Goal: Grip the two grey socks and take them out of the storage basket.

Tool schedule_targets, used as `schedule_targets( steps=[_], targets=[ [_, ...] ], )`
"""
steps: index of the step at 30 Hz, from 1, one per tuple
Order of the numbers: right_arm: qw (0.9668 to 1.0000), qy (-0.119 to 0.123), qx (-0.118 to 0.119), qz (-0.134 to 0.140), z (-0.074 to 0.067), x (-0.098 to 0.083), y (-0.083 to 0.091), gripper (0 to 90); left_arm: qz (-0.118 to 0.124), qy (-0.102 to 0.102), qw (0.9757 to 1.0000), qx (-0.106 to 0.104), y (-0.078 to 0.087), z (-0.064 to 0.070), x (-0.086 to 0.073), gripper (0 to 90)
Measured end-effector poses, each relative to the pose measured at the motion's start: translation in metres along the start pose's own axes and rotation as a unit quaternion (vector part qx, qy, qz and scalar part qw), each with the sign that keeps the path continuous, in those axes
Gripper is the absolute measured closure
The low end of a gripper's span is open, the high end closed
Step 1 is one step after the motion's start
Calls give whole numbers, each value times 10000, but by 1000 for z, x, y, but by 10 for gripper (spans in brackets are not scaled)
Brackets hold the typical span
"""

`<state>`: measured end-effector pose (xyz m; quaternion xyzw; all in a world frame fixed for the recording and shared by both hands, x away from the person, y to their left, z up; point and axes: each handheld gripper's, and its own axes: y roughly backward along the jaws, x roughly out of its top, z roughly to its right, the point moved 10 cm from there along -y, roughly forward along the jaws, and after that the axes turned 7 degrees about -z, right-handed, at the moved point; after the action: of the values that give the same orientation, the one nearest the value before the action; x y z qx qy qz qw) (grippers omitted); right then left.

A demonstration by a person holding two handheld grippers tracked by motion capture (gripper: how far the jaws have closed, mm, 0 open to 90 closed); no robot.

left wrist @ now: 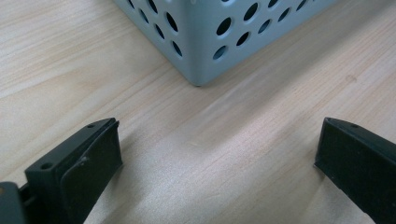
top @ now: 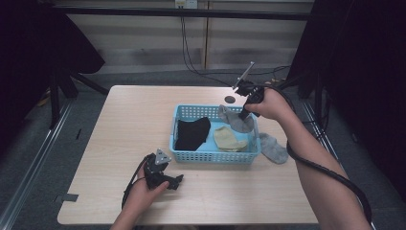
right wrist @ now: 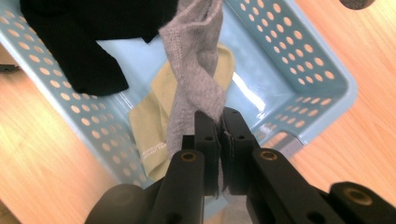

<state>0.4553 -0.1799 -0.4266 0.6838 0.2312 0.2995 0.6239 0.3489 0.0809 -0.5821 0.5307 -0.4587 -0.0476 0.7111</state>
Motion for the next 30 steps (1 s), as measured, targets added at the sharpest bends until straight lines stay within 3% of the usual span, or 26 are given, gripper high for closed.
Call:
schedule_targets(
  steps=[3, 5, 8, 15, 30],
  targets=[
    [10000, -27, -31, 53, 4, -3, 11, 860, 0, 1, 10000, -1, 0, 0, 0, 0],
    [9998, -181, -55, 79, 8, -8, 20, 858, 1, 1, 10000, 1, 0, 0, 0, 0],
    [9997, -187, -108, 77, 13, -13, 25, 857, 0, 2, 10000, 0, 0, 0, 0, 0],
    [9988, -447, -168, 141, 31, -32, 38, 857, -21, -3, 10000, -11, 0, 0, 0, 0],
    [9961, -823, -332, 20, 64, -70, 43, 854, 1, 5, 10000, 7, 0, 0, 0, 0]
  ],
)
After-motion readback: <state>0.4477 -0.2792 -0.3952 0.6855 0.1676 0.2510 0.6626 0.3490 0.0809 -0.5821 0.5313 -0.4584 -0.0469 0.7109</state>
